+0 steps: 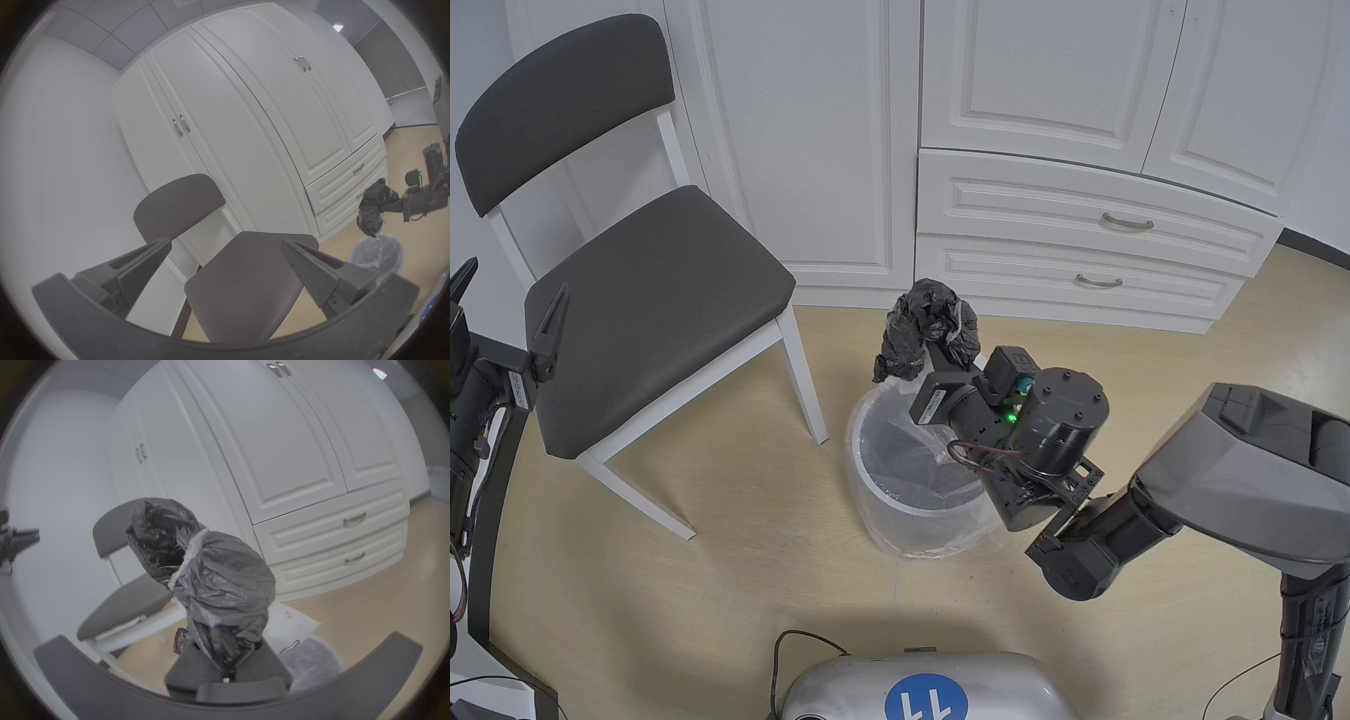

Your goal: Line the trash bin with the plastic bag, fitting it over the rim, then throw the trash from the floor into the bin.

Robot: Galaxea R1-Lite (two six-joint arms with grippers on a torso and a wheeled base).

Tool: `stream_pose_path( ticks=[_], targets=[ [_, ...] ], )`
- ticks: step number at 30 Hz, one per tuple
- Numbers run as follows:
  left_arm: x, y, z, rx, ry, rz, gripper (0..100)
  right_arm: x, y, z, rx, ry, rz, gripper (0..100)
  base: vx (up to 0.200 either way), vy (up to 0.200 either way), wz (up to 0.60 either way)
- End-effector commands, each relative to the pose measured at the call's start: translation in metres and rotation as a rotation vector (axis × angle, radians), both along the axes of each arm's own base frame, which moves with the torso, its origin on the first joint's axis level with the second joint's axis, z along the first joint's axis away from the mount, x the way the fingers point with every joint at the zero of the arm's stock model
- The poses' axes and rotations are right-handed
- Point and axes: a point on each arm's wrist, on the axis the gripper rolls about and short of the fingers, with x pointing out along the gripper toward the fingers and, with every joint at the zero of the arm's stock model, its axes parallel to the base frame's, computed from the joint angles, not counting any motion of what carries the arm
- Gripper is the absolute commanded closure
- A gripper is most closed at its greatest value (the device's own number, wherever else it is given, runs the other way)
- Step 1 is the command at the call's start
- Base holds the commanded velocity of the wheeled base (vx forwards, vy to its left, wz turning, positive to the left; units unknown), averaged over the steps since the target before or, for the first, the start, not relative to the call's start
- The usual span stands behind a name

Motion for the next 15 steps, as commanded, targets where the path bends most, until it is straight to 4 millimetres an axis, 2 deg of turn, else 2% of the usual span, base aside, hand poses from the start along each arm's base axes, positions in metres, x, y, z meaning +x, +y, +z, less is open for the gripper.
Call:
stream_pose_path(
  ticks=[1,5,15],
  targets=[
    [0.006,0.001,0.003,-0.002,0.0,0.015,0,0.025,0.017,-0.032,0.09,0.074,0.028,100,0.0,0.0,0.0],
    [0.007,0.005,0.003,0.0,-0.002,0.045,0,0.026,0.017,-0.034,0.1,0.077,0.027,100,0.0,0.0,0.0],
    [0.009,0.017,0.01,-0.006,-0.029,0.122,0,0.041,0.006,-0.079,0.072,0.153,-0.015,100,0.0,0.0,0.0]
  ],
)
